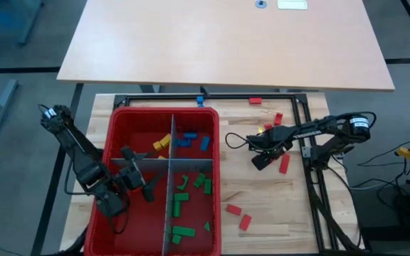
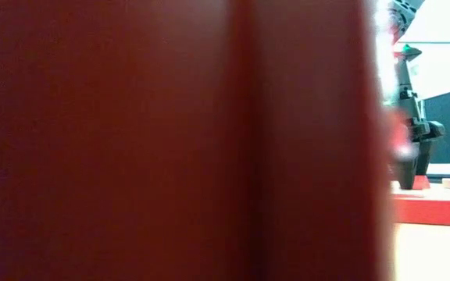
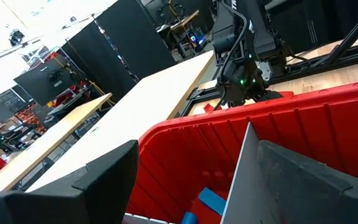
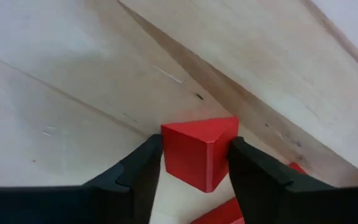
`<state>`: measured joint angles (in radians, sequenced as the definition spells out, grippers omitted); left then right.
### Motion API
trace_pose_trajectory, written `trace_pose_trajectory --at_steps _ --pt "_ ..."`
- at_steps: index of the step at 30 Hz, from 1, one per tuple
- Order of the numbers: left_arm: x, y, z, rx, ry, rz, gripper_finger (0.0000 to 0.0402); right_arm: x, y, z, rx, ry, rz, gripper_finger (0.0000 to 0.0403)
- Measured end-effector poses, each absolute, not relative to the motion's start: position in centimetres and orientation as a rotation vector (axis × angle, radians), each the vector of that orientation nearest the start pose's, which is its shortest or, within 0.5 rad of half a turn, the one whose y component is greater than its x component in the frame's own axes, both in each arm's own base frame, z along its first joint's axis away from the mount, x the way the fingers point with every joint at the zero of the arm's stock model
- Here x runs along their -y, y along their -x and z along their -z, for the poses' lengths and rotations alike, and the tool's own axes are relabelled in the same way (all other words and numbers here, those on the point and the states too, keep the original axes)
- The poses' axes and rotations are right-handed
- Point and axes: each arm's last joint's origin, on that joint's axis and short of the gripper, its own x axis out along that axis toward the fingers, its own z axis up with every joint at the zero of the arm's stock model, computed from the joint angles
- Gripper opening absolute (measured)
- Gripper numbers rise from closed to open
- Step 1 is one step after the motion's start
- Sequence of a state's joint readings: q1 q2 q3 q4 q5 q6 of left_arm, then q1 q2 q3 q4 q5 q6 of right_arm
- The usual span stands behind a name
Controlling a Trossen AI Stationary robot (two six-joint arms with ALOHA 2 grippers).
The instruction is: Sort blocks
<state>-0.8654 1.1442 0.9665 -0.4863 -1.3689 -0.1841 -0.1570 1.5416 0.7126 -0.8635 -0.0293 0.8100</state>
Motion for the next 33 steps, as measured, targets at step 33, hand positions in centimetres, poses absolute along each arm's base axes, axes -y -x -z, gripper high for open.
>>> trace_pose_trajectory --at_steps 33 --pt "15.0 -16.5 -31.5 -0.243 -0.417 -0.506 0.0315 2.4 -21.9 -16.1 -1.311 -0.783 0.516 0.0001"
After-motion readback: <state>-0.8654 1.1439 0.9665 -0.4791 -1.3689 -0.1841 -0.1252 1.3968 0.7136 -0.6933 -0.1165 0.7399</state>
